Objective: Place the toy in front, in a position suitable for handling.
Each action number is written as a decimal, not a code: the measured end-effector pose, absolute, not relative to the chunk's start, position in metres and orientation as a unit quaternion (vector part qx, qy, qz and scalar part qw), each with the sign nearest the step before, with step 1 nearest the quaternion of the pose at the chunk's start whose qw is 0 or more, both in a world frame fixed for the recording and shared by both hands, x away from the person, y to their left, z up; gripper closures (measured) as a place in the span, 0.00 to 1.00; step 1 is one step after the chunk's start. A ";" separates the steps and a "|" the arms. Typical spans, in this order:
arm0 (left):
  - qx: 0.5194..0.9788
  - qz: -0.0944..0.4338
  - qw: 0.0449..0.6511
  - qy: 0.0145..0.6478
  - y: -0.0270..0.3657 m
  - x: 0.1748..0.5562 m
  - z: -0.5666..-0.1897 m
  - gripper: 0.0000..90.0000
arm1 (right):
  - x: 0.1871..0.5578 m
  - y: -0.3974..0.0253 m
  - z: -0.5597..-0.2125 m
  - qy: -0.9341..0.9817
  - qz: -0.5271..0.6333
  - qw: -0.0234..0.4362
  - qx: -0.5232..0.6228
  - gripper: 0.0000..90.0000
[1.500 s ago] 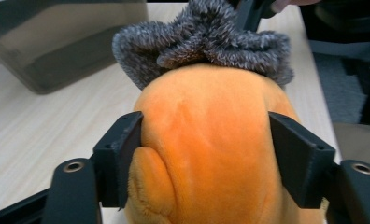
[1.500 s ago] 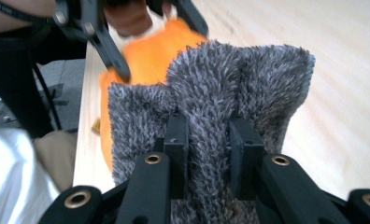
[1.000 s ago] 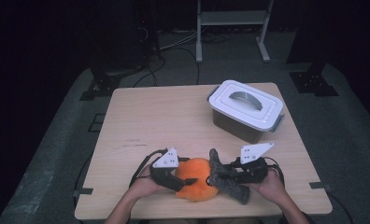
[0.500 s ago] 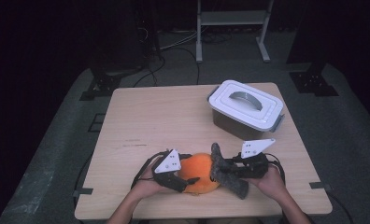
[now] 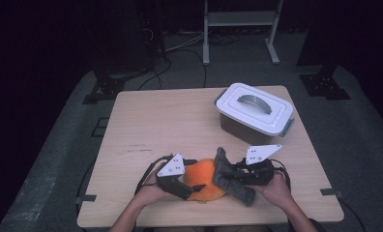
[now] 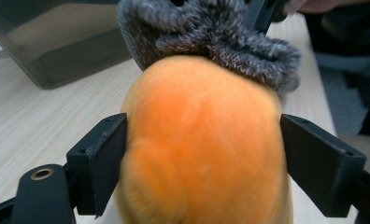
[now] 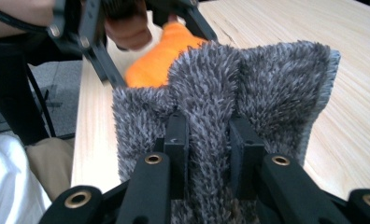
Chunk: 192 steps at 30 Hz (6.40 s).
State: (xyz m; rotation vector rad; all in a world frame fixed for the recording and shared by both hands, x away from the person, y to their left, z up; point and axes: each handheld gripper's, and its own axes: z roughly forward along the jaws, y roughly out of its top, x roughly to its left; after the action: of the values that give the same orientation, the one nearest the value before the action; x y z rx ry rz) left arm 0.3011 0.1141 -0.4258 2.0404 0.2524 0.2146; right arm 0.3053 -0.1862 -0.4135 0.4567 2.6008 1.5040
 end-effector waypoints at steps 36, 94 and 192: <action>0.844 0.084 0.519 0.102 0.117 0.300 -0.423 0.37 | 0.302 -0.187 -0.409 0.853 0.498 0.068 0.142 0.80; 0.842 0.104 0.521 0.095 0.106 0.294 -0.419 0.37 | 0.292 -0.178 -0.402 0.852 0.503 0.085 0.114 0.80; 0.819 0.105 0.534 0.183 0.108 0.309 -0.426 0.47 | 0.289 -0.169 -0.407 0.871 0.464 0.134 0.085 0.79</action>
State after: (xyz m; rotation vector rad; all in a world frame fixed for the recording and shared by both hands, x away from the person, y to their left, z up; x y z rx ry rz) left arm 0.3090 0.1077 -0.4263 1.9504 0.4355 0.2510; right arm 0.2892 -0.1690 -0.4074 0.2464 2.5263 1.3467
